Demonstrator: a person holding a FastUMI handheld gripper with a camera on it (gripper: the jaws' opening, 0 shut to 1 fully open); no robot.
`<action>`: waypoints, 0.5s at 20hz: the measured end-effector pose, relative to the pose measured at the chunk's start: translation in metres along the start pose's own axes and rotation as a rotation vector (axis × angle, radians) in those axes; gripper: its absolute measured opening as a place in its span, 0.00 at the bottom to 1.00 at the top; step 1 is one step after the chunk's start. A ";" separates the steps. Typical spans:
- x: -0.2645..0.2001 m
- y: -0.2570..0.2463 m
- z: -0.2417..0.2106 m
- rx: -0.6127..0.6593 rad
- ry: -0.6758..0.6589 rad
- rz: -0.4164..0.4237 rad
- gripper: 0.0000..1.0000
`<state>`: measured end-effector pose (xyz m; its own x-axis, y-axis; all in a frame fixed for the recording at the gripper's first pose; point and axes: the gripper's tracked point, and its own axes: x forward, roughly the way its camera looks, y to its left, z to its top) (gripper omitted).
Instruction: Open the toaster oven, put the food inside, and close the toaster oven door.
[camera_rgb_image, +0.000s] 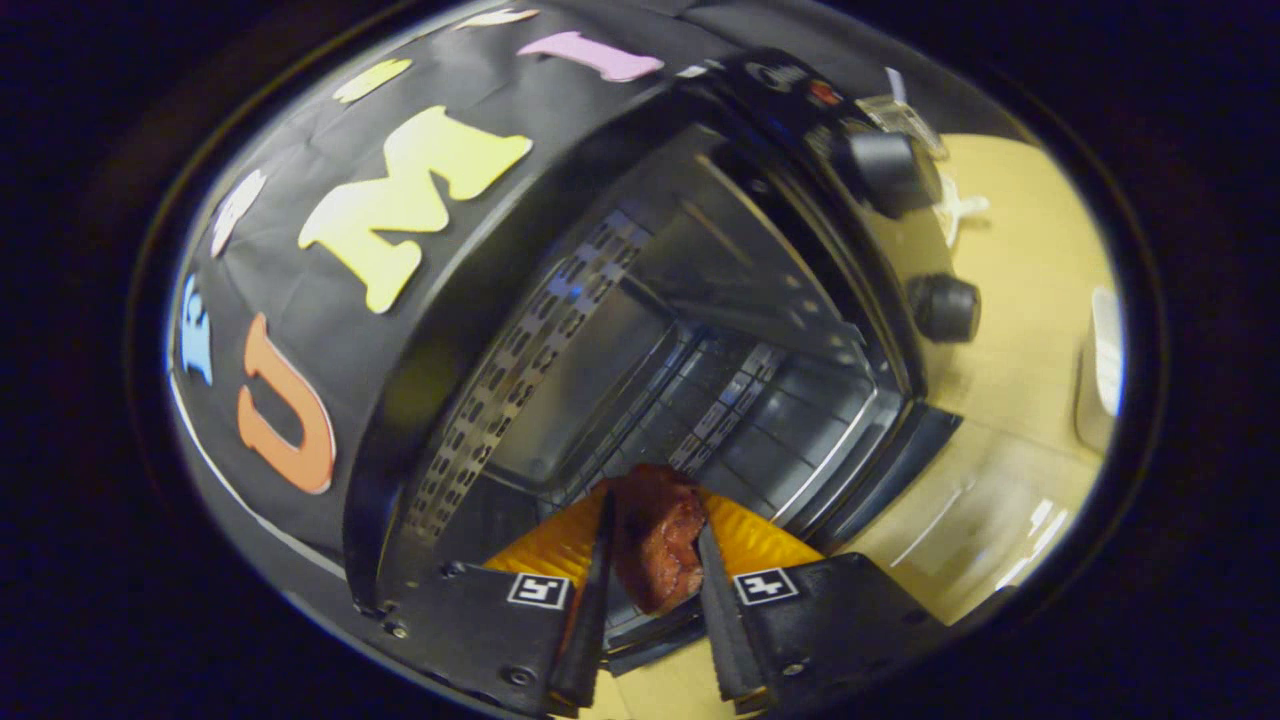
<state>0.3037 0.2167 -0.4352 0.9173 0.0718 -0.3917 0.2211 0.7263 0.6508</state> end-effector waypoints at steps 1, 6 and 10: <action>-0.002 -0.001 0.002 -0.081 -0.011 -0.015 0.60; -0.012 -0.002 0.008 -0.395 -0.025 -0.069 1.00; -0.029 0.004 0.007 -0.518 -0.009 -0.056 1.00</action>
<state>0.2804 0.2129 -0.4168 0.9120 0.0187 -0.4098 0.0791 0.9722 0.2206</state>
